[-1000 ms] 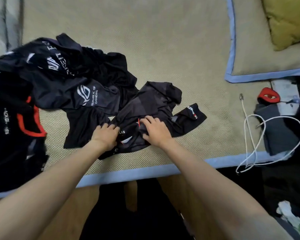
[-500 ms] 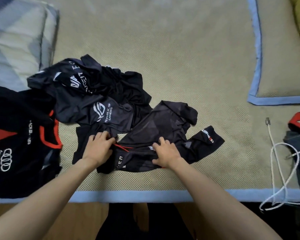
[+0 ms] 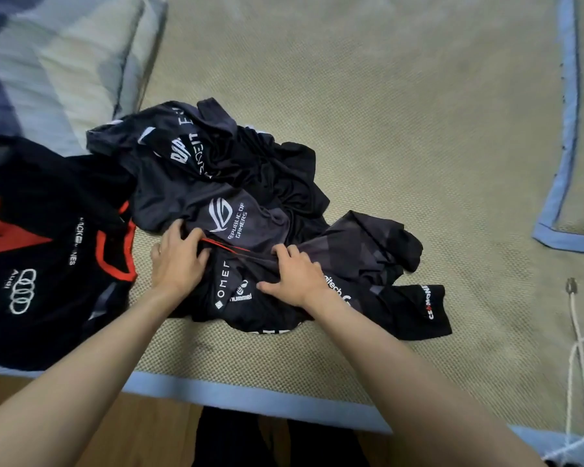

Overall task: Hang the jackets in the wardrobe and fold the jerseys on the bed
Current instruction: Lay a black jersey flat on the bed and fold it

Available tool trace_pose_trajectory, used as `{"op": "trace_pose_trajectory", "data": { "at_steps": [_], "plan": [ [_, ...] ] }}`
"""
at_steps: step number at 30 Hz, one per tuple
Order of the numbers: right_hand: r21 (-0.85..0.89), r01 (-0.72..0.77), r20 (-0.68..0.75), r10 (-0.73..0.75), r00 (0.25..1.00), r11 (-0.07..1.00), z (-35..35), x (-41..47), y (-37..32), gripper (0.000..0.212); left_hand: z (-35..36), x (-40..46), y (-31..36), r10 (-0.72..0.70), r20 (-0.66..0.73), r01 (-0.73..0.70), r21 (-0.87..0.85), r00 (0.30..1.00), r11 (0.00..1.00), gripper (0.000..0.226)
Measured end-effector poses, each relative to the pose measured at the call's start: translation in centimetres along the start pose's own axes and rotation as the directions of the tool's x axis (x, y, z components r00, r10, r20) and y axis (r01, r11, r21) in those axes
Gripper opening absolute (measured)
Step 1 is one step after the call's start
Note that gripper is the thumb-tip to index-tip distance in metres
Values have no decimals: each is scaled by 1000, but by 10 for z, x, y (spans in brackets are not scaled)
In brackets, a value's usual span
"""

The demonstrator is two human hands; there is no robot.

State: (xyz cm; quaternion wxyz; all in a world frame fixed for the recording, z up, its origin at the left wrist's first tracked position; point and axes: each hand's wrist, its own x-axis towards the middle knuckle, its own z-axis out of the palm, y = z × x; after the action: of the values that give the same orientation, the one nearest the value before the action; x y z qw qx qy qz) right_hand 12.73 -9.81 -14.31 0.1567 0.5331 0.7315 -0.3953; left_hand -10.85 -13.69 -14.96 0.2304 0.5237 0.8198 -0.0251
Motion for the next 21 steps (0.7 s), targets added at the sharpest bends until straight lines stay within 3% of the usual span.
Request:
{"op": "trace_pose_trajectory", "data": {
  "at_steps": [3, 6, 16, 21],
  "plan": [
    [-55, 34, -13, -35, 999, 998, 0, 13, -6, 93, 7, 10, -14, -123, 38, 127, -104, 992, 987, 25],
    [-162, 77, -64, -89, 994, 984, 13, 19, -19, 100, 22, 17, -27, -101, 112, 121, -186, 989, 975, 21],
    [-223, 64, -135, -96, 986, 973, 49, 31, -28, 95, 68, 15, -9, 132, 66, -116, -213, 989, 970, 30],
    [-189, -20, -167, -12, 986, 982, 36, 35, -2, 102, 64, 45, 28, 328, 104, -306, -186, 939, 934, 33]
  ]
}}
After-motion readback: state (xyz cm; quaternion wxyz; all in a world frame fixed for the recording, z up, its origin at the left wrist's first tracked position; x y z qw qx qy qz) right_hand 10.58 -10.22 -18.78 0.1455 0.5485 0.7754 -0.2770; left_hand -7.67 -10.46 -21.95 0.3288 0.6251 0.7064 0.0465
